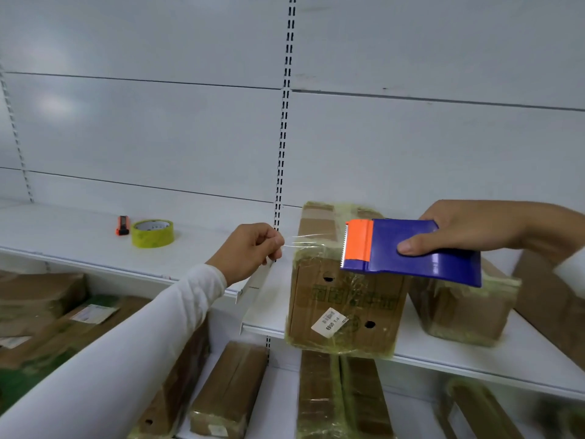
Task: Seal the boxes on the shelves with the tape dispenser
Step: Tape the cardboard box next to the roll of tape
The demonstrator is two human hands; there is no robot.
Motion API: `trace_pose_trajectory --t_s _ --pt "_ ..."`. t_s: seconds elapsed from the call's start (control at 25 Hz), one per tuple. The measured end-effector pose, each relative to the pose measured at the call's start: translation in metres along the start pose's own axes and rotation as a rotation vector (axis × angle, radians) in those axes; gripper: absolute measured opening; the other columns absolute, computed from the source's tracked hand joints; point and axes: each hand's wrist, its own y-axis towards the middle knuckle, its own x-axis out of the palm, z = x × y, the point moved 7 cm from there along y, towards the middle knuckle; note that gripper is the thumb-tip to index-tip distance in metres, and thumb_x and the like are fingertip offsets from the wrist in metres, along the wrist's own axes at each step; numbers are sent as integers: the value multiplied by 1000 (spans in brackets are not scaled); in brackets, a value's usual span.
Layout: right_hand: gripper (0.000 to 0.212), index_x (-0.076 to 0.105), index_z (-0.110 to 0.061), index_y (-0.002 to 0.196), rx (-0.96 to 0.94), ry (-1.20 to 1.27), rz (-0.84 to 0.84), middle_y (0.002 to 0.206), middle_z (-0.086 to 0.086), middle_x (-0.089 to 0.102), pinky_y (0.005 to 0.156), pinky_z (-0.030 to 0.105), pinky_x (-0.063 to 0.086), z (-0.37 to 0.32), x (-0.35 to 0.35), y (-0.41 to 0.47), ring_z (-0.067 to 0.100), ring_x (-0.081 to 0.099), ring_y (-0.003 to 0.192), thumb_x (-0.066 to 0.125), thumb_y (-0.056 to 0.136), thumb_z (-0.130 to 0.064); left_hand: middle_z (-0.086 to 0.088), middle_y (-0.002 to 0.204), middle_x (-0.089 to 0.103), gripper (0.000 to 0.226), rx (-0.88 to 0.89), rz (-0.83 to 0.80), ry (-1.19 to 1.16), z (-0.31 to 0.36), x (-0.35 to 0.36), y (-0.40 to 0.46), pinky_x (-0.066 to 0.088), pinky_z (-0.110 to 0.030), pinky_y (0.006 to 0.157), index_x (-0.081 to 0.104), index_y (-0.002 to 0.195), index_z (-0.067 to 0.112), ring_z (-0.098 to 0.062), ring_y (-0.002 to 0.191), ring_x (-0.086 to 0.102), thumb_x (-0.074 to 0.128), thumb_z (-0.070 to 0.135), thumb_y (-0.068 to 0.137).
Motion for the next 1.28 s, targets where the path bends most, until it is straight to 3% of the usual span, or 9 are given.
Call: trace_pose_trajectory --t_s 0.32,0.48,0.64,0.76,0.88,0.96,1.08,1.2,1.28 --pt "79 67 3 96 98 18 -32 83 13 74 58 21 47 3 7 12 16 67 64 65 61 -67 1 67 69 19 -66 12 86 -18 19 12 52 -33 64 62 87 15 -9 62 62 66 33 86" --pt "71 68 -2 91 88 39 -32 78 9 75 54 18 47 4 8 16 13 67 61 66 62 -67 8 61 63 43 65 193 289 -8 3 6 49 -24 69 49 123 33 -2 62 59 66 41 85" --pt "69 68 -5 89 73 46 -29 78 6 75 54 17 47 5 8 16 13 68 61 66 60 -68 11 71 65 42 350 23 397 17 32 2 49 -26 71 55 129 31 -5 66 59 48 51 93" --pt "67 69 -4 90 77 52 -24 79 7 75 56 20 48 8 8 17 14 68 63 66 64 -66 10 94 68 44 318 -20 354 12 41 8 49 -27 77 56 129 30 -8 80 61 53 50 91" --pt "59 68 -9 83 75 67 -25 74 3 74 54 18 47 8 10 17 11 67 60 66 65 -65 10 94 67 41 226 -101 114 4 45 11 49 -25 77 58 128 26 -8 82 62 60 39 89" --pt "59 66 -10 81 68 64 -23 74 5 73 53 17 46 4 10 18 12 65 59 66 63 -65 8 90 64 46 255 -178 310 9 42 12 49 -29 72 56 129 31 -15 81 61 55 50 88" --pt "69 68 -4 90 67 42 -39 85 12 75 57 19 46 -1 11 21 15 66 65 64 62 -67 6 92 50 76 462 8 965 34 28 23 41 -29 65 38 141 34 -16 83 52 31 79 80" --pt "62 68 -10 86 80 47 -43 77 6 74 55 17 47 1 12 20 11 66 60 64 62 -67 -2 134 48 69 570 -182 799 44 53 26 41 -35 98 32 146 24 -20 119 45 37 62 89" --pt "51 66 -15 79 86 68 -44 68 -1 72 51 15 45 5 15 19 7 64 54 65 67 -65 0 145 42 51 489 -328 564 32 72 25 33 -38 110 41 142 18 -17 131 39 48 40 96"
